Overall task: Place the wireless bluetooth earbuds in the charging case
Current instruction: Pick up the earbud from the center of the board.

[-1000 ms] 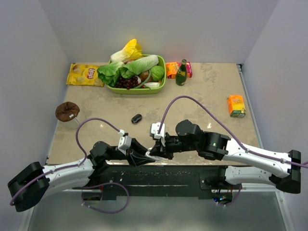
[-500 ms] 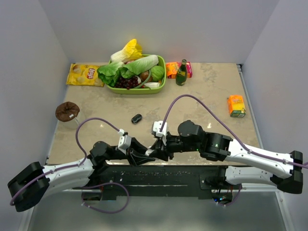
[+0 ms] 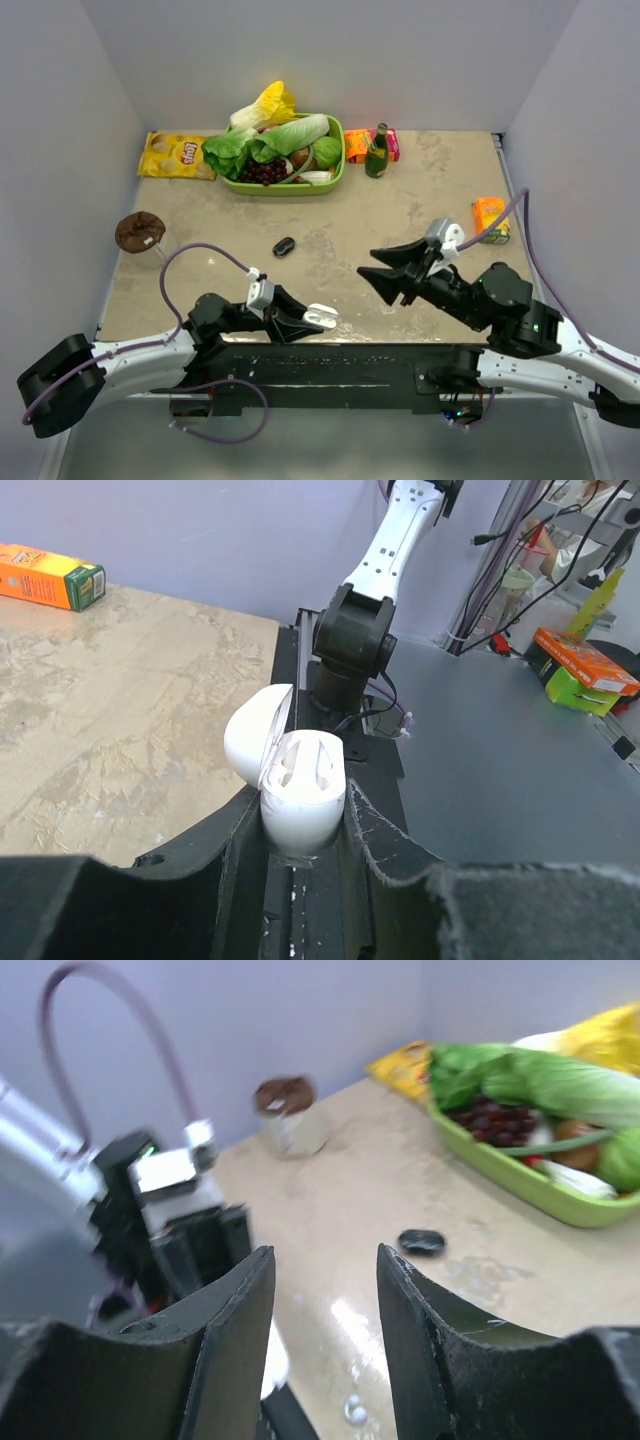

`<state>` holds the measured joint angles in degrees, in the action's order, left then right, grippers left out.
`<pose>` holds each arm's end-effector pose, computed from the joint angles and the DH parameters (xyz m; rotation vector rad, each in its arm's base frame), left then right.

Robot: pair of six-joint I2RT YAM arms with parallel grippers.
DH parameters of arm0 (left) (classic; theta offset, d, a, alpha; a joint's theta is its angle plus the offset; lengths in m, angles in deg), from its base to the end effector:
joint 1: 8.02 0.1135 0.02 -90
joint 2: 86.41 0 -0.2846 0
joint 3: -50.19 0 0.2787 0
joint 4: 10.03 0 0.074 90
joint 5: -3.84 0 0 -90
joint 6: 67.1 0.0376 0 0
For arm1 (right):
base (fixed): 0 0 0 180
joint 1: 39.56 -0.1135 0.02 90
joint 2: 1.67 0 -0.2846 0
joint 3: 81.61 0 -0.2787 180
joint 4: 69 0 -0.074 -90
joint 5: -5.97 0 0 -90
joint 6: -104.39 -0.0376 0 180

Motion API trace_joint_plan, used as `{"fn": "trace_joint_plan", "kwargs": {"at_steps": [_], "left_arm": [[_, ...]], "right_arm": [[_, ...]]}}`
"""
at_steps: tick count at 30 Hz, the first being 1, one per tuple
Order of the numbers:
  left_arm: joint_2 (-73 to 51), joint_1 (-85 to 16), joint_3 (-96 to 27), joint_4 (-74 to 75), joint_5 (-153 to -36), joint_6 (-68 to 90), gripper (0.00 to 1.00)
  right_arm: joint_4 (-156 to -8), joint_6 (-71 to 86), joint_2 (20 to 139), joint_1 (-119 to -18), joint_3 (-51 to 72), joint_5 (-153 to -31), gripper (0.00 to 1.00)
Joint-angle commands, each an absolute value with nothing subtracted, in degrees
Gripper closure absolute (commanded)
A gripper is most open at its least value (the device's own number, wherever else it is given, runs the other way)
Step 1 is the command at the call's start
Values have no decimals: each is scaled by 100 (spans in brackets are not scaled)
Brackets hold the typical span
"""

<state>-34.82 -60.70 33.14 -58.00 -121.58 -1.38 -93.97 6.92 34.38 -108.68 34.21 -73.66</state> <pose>0.0885 -0.1520 0.2028 0.9228 1.2597 -1.5030 0.0585 0.1345 0.4185 -0.6807 1.4370 0.9238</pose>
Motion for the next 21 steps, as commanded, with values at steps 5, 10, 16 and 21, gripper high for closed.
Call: {"fn": "trace_joint_plan", "kwargs": {"at_steps": [5, 10, 16, 21], "left_arm": [[-3921, -6102, 3530, -6246, -11755, -4, 100], [-4176, -6102, 3609, -6167, -11640, -57, 100], [-4519, -6102, 3724, -6009, -11420, -75, 100], [-4712, -6102, 3750, -5833, -11297, -40, 100]], "right_arm": [[-9137, -933, 3831, -10794, 4851, -5151, 52], [-8698, -1444, 4060, -10732, 5554, -5413, 52], [-8337, -1611, 4570, -10662, 5941, -5853, 50], [-7855, -1550, 5113, -10662, 6109, -6432, 49]]}}
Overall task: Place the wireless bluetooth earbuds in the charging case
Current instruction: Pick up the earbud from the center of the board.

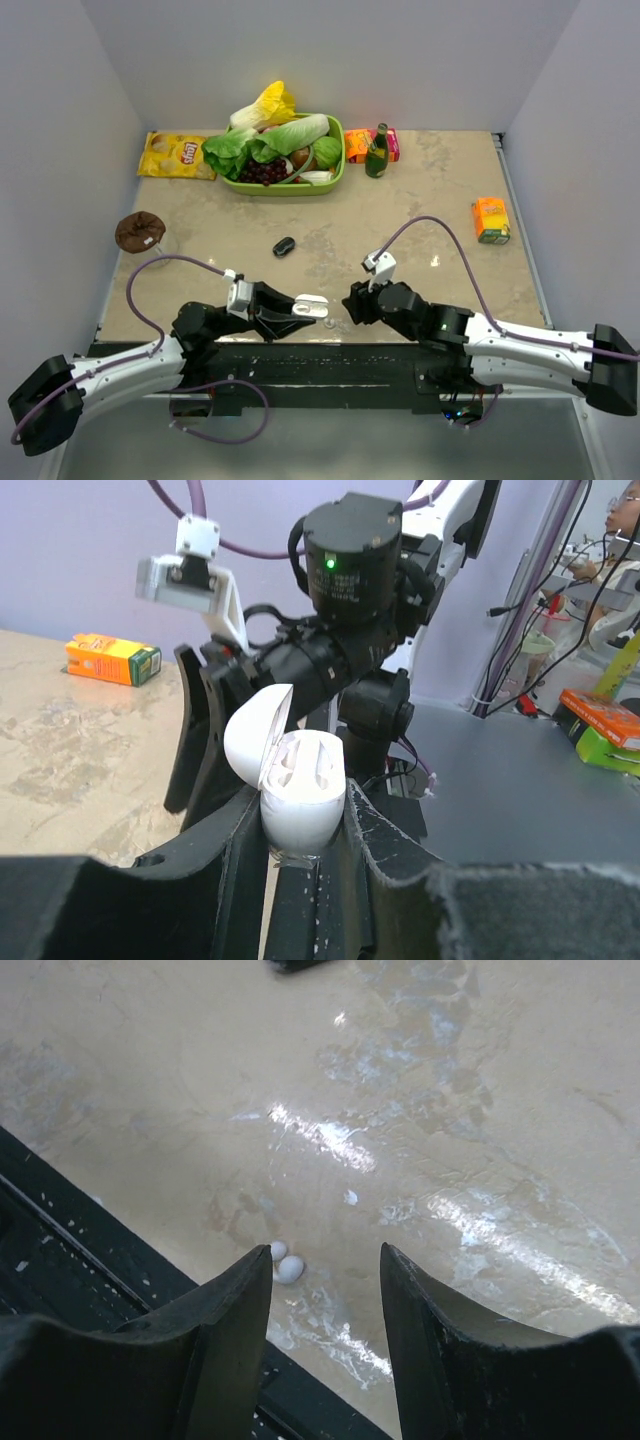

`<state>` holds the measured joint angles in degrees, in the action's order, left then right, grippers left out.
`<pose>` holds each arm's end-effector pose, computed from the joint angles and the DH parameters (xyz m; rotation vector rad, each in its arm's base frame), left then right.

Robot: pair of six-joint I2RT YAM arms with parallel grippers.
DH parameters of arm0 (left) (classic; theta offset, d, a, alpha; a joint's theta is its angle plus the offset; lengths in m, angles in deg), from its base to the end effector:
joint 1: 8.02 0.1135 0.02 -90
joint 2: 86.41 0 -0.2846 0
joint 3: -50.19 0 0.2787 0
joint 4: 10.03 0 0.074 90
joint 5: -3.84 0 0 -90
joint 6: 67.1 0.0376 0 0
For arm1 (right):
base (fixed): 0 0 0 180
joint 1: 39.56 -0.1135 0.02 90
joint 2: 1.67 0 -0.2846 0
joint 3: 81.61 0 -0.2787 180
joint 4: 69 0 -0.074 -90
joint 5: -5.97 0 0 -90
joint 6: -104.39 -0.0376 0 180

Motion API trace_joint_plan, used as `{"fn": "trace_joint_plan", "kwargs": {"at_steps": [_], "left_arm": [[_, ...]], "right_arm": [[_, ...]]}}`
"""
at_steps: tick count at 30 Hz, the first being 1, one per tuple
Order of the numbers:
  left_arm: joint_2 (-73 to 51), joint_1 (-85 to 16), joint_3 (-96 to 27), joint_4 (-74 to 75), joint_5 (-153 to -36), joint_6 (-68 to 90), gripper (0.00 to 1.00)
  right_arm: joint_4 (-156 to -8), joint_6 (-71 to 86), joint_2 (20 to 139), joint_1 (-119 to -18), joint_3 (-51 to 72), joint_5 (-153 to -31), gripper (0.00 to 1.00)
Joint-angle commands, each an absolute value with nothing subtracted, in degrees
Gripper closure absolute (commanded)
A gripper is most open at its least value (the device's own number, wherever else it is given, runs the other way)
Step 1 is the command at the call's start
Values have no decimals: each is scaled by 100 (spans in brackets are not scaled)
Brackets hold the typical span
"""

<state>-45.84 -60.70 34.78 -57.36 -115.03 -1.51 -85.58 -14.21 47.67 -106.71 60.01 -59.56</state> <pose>0.0796 -0.1343 0.2205 0.7899 1.1246 -1.4478 0.0936 0.1821 0.2264 -0.4210 2.0181 0.6219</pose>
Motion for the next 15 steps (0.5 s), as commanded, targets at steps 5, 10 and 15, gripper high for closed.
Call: {"fn": "trace_joint_plan", "kwargs": {"at_steps": [5, 10, 15], "left_arm": [[-4748, -6102, 3759, -5824, -11253, -40, 100], [-4870, -6102, 3776, -5780, -11209, -66, 100], [-5029, -6102, 3776, -5622, -11139, -48, 100]], "right_arm": [[-7564, -1418, 6010, -10662, 6004, -6873, 53], [-7221, -1462, 6346, -10644, 6082, -6891, 60], [-6984, -1348, 6679, -10530, 6065, -7321, 68]]}}
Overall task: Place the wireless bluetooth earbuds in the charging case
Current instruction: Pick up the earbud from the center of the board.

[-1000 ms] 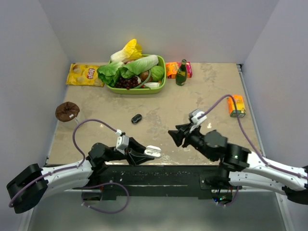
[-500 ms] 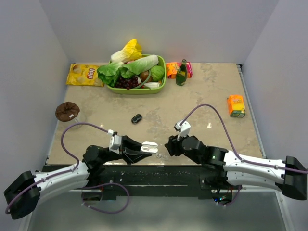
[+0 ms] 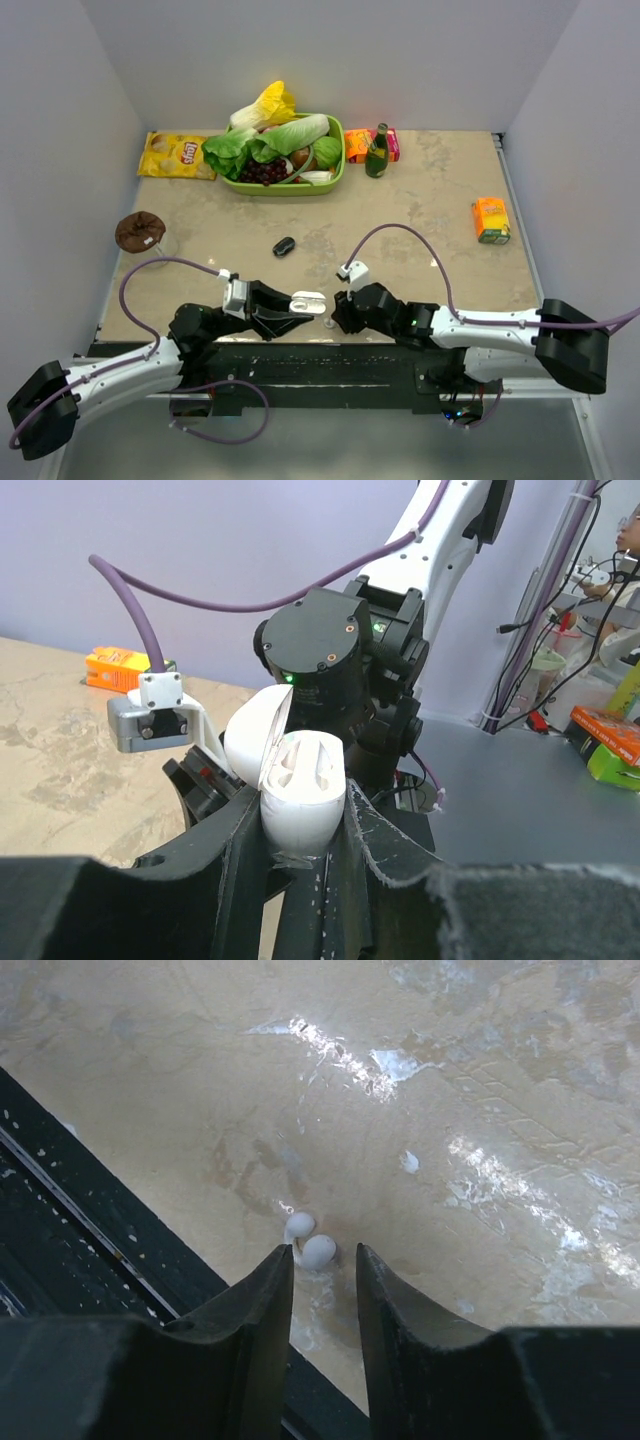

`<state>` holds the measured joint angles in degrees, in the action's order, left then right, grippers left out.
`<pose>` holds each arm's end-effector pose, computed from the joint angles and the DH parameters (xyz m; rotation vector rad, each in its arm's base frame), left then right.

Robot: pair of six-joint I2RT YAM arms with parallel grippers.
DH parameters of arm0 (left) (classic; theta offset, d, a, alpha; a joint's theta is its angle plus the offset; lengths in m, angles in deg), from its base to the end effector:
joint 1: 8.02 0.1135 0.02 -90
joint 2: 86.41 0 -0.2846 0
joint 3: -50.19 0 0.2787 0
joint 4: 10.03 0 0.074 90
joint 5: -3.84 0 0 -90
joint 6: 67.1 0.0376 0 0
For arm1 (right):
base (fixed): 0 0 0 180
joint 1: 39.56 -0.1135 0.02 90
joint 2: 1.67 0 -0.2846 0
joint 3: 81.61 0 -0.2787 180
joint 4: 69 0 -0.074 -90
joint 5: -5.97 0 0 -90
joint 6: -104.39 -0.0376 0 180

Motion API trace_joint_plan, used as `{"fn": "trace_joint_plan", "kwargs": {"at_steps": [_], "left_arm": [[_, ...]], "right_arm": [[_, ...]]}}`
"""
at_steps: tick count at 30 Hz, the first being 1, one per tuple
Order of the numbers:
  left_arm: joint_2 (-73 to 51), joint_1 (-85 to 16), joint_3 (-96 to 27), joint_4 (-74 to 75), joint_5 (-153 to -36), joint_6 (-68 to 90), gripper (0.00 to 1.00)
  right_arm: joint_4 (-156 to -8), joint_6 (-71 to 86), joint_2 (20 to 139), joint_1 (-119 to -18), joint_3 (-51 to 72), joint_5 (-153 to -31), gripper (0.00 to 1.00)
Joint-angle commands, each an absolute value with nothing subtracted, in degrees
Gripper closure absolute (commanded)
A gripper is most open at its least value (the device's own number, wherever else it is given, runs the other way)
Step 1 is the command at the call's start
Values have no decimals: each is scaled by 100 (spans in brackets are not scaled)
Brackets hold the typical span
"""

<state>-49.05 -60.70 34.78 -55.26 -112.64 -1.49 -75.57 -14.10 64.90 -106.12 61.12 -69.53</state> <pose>0.0783 -0.1304 0.2246 0.7463 1.1144 -1.4276 0.1038 0.2158 0.1736 -0.5949 2.1724 0.6540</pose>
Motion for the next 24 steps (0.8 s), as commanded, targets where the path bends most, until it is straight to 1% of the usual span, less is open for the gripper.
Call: {"fn": "trace_joint_plan", "kwargs": {"at_steps": [1, 3, 4, 7, 8, 19, 24], "left_arm": [[-5046, -6102, 3759, -5544, -11139, -40, 100], [-5099, -6102, 3759, -5490, -11139, -40, 100], [-5117, -6102, 3759, -5455, -11122, -40, 100], [-5213, -6102, 3768, -5359, -11104, -31, 100], [-5240, -6102, 3776, -5341, -11095, -31, 100], [-5108, -6102, 3776, -5446, -11113, -4, 100], [-5047, -6093, 3776, -5516, -11130, -39, 100]], "right_arm": [[-6931, -1365, 6741, -10521, 6065, -7400, 76], [-6712, -1400, 6925, -10521, 6126, -7603, 81], [-6667, -1418, 6969, -10521, 6135, -7638, 88], [-6491, -1497, 7049, -10521, 6205, -7761, 95], [-6474, -1497, 7066, -10530, 6214, -7787, 99], [-6482, -1673, 7259, -10530, 6285, -8174, 100], [-6623, -1857, 7479, -10530, 6267, -8060, 100]]}}
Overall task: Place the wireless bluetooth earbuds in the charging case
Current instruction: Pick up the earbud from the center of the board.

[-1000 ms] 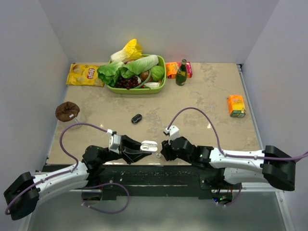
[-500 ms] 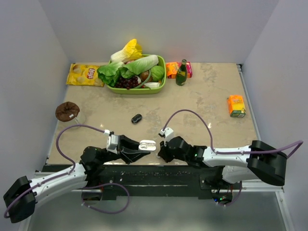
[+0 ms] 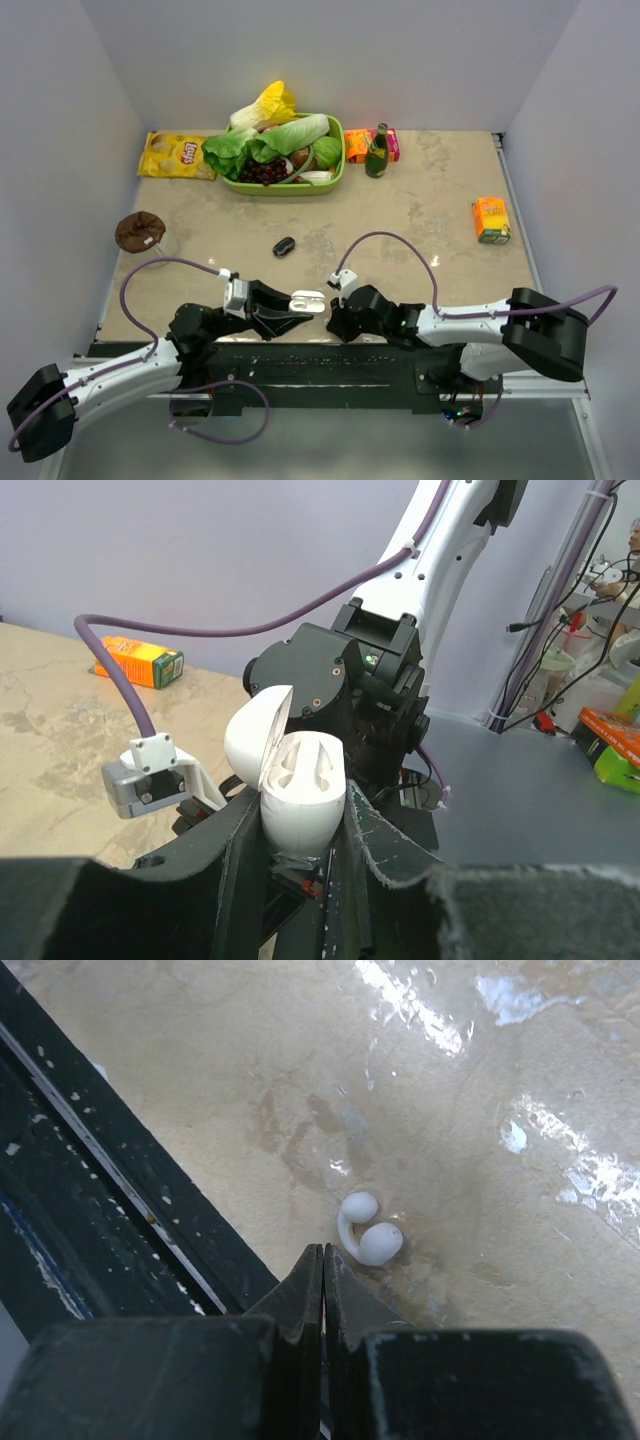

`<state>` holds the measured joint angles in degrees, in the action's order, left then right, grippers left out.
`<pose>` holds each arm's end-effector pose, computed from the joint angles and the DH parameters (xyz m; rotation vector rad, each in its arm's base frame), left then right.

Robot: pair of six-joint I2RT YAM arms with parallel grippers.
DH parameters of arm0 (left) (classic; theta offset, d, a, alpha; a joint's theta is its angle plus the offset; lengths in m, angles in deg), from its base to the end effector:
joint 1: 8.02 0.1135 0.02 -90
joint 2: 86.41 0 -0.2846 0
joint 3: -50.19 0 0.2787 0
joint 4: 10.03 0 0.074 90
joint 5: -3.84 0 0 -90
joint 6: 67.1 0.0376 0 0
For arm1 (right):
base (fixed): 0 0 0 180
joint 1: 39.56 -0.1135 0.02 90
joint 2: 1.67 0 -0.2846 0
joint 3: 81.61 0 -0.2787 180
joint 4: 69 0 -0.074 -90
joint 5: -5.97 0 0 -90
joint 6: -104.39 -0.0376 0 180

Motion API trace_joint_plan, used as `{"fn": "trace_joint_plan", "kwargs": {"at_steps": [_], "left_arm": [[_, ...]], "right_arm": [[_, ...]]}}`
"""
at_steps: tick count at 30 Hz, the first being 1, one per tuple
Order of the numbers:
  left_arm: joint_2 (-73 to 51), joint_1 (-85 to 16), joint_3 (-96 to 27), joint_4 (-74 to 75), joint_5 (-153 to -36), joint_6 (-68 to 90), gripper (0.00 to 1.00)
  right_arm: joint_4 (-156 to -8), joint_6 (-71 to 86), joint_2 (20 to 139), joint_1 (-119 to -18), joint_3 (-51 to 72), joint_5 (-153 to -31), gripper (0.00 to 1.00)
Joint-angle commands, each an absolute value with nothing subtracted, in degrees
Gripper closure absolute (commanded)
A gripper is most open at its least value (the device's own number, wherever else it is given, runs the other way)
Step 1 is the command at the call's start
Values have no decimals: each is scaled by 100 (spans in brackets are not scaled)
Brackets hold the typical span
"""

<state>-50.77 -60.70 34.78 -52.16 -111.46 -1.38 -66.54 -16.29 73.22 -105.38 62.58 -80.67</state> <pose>0.0784 -0.1294 0.2232 0.7316 1.1451 -1.4140 0.1051 0.2287 0.1460 -0.6761 2.2499 0.8352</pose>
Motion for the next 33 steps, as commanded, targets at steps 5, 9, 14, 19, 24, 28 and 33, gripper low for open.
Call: {"fn": "trace_joint_plan", "kwargs": {"at_steps": [5, 9, 14, 19, 24, 28, 33], "left_arm": [[-5125, -6102, 3776, -5490, -11121, -57, 100], [-5178, -6102, 3908, -5428, -11104, -57, 100], [-5266, -6102, 3926, -5341, -11069, -48, 100], [-5258, -6102, 3917, -5305, -11042, -40, 100], [-5196, -6102, 3899, -5323, -11042, -22, 100], [-5135, -6102, 3864, -5332, -11060, -13, 100], [-5196, -6102, 3855, -5253, -11069, 13, 100]], "right_arm": [[-6746, -2059, 7690, -10530, 6118, -7753, 100], [-6781, -2068, 7840, -10452, 5960, -7560, 100], [-6685, -2033, 7989, -10030, 5907, -7568, 100], [-6526, -1797, 8042, -9309, 5793, -7788, 100], [-6456, -1550, 8340, -8870, 5450, -7945, 100], [-6412, -1383, 8543, -8781, 5300, -8016, 100], [-6561, -1392, 8184, -8781, 5501, -7894, 96]]}}
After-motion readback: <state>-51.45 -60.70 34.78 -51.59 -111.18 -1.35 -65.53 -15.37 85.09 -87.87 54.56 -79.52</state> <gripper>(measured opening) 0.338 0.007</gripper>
